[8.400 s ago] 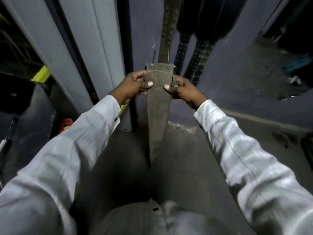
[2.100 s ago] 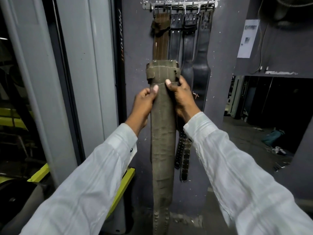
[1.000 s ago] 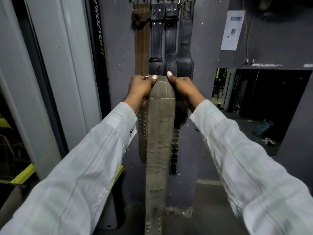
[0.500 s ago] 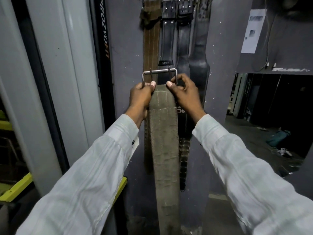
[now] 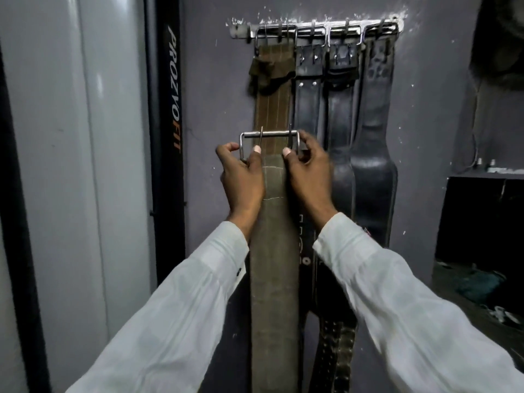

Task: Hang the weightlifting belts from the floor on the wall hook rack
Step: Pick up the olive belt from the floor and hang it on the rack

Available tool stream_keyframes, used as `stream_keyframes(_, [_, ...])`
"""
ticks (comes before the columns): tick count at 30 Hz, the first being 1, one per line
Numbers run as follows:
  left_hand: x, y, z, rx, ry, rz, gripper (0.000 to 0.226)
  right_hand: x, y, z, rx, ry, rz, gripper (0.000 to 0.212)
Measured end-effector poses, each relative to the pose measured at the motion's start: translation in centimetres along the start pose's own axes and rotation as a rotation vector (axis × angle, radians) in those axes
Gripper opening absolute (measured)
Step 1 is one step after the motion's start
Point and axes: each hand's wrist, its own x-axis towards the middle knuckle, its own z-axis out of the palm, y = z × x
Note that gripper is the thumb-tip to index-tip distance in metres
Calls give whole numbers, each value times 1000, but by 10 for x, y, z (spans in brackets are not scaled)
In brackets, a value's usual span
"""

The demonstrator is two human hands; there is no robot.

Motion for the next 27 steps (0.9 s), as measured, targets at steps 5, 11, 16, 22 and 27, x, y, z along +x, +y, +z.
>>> stream_keyframes(5, [62, -9, 19, 105, -130, 198, 41, 69, 10, 35, 63, 102, 10, 39])
stream_keyframes(11, [164, -12, 39, 196, -51, 347, 32, 161, 11, 78, 62, 144, -97, 33])
stream_keyframes(16, [249, 7, 71, 23, 92, 330, 28, 238, -6, 105, 37, 157, -183, 25])
stream_keyframes(22, [334, 35, 95, -100, 153, 220, 28, 301, -37, 125, -87, 181, -251, 29])
stream_keyframes(27, [374, 40, 112, -30, 136, 186, 29, 329, -46, 134, -157, 234, -254, 27])
